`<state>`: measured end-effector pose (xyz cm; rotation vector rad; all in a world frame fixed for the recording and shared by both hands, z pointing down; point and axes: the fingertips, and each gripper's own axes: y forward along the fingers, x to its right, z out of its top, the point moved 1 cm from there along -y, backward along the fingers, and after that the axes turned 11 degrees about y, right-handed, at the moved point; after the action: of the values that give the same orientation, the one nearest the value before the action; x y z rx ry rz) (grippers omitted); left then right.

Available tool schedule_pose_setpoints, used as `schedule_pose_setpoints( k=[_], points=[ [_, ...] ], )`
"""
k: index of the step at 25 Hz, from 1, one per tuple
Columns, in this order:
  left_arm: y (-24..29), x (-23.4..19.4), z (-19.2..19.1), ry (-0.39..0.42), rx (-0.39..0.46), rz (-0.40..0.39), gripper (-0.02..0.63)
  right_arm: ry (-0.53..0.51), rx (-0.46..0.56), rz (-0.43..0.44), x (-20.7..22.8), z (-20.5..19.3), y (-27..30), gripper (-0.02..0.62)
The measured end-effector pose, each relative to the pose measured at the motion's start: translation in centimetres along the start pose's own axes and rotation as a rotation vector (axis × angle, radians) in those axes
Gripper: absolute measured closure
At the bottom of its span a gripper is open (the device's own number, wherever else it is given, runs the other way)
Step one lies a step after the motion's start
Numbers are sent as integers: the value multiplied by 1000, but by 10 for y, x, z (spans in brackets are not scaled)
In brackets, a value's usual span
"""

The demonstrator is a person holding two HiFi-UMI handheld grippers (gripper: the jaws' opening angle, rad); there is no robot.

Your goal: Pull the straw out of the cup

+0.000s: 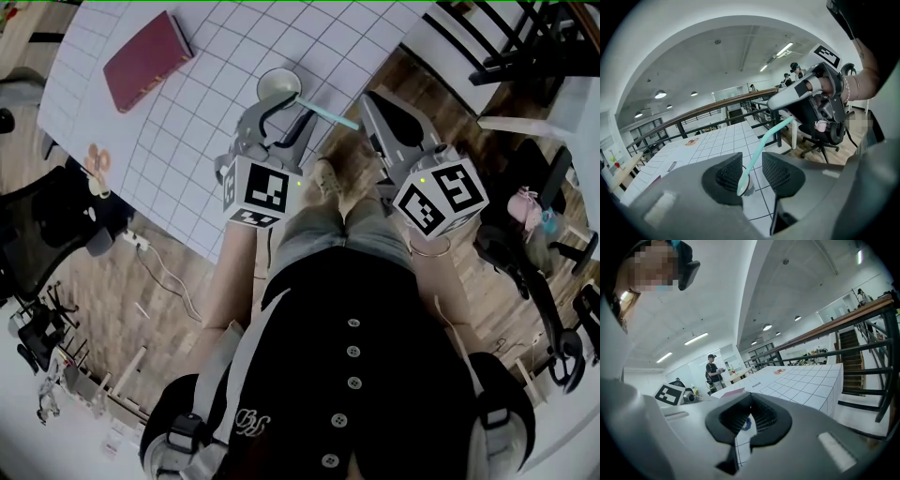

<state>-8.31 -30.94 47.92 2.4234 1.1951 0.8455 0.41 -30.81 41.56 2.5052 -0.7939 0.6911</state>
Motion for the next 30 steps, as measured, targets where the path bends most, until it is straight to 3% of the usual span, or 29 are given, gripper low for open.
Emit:
schedule_pose_setpoints(
  k=[4,9,15,30],
  points=[
    [5,-1,-1,12,-11,-5,520,8,-2,-6,3,-1,-1,595],
    [11,2,-3,24,-24,-26,534,20,-3,-6,7,-1,0,595],
    [11,-5,-5,11,-28,1,574,18,-5,1,5,1,3,595],
    [-12,-40,8,-75,29,107,577,-40,-20,90,-26,12,22,595]
  ],
)
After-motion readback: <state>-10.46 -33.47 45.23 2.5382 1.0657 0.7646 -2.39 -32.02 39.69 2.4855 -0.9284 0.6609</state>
